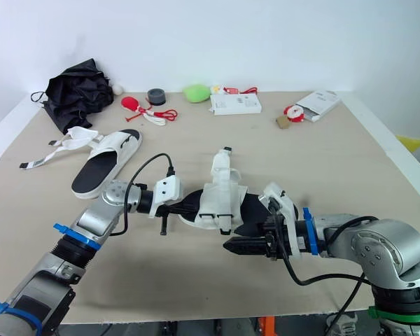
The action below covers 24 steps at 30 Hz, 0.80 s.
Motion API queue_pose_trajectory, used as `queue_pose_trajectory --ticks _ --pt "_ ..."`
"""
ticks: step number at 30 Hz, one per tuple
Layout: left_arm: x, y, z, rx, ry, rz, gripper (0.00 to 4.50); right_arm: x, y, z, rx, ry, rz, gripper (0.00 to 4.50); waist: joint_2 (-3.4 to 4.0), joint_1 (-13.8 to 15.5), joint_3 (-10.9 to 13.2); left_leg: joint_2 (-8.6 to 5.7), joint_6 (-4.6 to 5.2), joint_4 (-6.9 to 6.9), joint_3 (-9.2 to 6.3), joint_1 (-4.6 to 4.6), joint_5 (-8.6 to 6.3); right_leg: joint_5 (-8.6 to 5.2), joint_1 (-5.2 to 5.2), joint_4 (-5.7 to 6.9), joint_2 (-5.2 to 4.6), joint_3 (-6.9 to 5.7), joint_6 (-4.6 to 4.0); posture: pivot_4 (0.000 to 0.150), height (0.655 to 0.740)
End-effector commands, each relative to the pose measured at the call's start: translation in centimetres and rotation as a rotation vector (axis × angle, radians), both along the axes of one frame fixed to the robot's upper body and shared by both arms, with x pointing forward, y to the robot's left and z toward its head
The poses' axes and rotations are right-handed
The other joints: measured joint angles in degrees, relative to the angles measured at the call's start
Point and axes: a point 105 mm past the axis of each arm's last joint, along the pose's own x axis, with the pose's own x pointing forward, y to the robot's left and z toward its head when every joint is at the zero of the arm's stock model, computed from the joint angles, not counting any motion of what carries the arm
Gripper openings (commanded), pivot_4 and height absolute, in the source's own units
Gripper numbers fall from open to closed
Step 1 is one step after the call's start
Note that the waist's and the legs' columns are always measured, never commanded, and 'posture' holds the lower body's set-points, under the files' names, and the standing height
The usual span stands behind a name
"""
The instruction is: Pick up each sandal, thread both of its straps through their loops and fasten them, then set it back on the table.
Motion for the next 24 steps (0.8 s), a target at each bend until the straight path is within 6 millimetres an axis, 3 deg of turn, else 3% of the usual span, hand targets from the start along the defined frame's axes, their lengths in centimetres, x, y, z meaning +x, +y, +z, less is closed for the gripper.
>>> queue_pose_trajectory --ticks 1,10,15,18,21,24 --pt "-1.2 0.8 -3.9 0.109 0.132 0.011 0.00 0.9 0.2 -0.1 0.012 -0.029 -0.034 3.24 -0.01 0.00 -0.01 0.00 0.00 0.00 0.00 0.00 0.00 -0.01 0.00 0.00 0.00 0.00 0.01 0.150 0.7400" --pt "-1.1 0.8 -3.8 0.105 0.130 0.019 0.00 2.2 0.5 0.0 0.032 -0.046 -0.042 3.24 -0.01 -0.01 0.00 0.00 0.00 0.00 0.01 0.00 -0.01 -0.01 0.00 -0.01 0.00 0.01 0.02 0.150 0.7400" --pt "-1.1 0.9 -3.8 0.105 0.132 0.022 0.00 1.8 2.2 0.1 0.067 -0.041 0.015 3.24 -0.02 -0.09 0.00 0.02 0.01 0.00 0.01 0.04 0.00 0.00 0.00 0.00 0.01 0.01 0.03 0.150 0.7400" --pt "-1.0 0.9 -3.7 0.104 0.131 0.026 0.00 1.7 2.5 -0.1 0.071 -0.033 0.023 2.67 -0.01 -0.07 0.00 0.03 0.00 0.00 0.01 0.04 0.00 0.00 0.00 0.00 0.01 0.00 0.03 0.150 0.7400" --pt "-1.0 0.9 -3.7 0.100 0.131 0.029 0.00 1.5 2.8 -0.4 0.063 -0.027 0.037 1.02 -0.01 -0.06 0.00 0.02 0.00 0.00 0.01 0.02 -0.01 -0.01 0.00 0.00 0.01 0.01 0.02 0.150 0.7400" --pt "-1.0 0.8 -3.7 0.097 0.133 0.031 0.00 1.4 2.8 -0.3 0.069 -0.023 0.041 0.02 -0.01 -0.05 0.00 0.02 0.00 0.00 0.01 0.01 -0.04 -0.03 0.00 0.00 0.00 0.02 0.02 0.150 0.7400"
